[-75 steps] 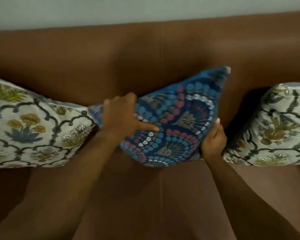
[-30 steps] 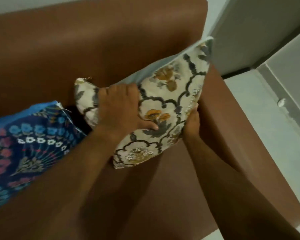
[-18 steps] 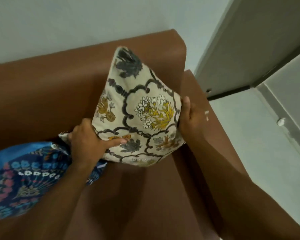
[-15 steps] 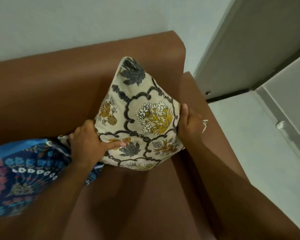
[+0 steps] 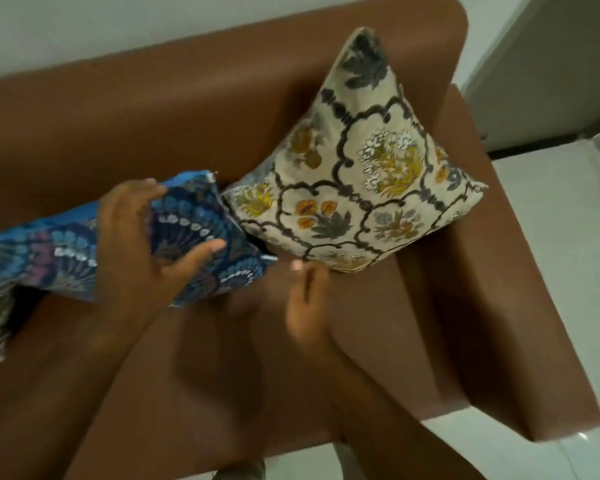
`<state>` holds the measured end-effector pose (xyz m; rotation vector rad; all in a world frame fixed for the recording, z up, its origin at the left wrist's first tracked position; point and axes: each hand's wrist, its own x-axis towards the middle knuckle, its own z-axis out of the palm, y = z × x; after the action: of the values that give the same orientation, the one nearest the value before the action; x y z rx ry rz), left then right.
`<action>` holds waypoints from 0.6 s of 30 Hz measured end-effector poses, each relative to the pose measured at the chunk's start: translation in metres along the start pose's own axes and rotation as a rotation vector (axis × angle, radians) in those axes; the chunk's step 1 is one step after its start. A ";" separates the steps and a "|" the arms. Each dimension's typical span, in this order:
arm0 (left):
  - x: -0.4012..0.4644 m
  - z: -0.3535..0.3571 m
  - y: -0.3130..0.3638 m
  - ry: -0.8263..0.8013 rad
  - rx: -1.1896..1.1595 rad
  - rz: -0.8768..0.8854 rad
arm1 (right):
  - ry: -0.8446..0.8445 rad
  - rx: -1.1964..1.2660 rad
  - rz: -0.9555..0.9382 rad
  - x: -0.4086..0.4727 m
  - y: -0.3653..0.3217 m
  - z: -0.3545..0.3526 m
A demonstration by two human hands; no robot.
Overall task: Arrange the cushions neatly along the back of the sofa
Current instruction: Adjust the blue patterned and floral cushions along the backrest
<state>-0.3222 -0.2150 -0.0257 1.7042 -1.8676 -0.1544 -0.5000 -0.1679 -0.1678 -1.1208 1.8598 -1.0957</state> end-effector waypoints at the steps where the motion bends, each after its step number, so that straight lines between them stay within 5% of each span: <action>1: 0.001 -0.011 -0.019 -0.036 0.066 -0.010 | -0.119 0.010 0.032 -0.010 0.002 0.021; 4: 0.001 -0.044 -0.115 -0.294 0.442 -0.084 | -0.379 0.073 0.087 -0.019 -0.005 0.081; 7: -0.008 -0.063 -0.211 -0.535 0.600 -0.160 | -0.426 0.105 0.095 -0.006 -0.007 0.126; 13: -0.040 -0.071 -0.289 -0.429 0.295 -0.490 | -0.200 -0.047 -0.066 0.012 -0.022 0.211; 18: -0.095 -0.103 -0.346 -0.181 -0.022 -0.689 | -0.025 -0.330 -0.367 -0.003 -0.122 0.236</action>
<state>0.0293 -0.1534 -0.1360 2.3141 -1.3055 -0.6132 -0.2552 -0.2707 -0.1518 -1.7104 1.9063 -0.9804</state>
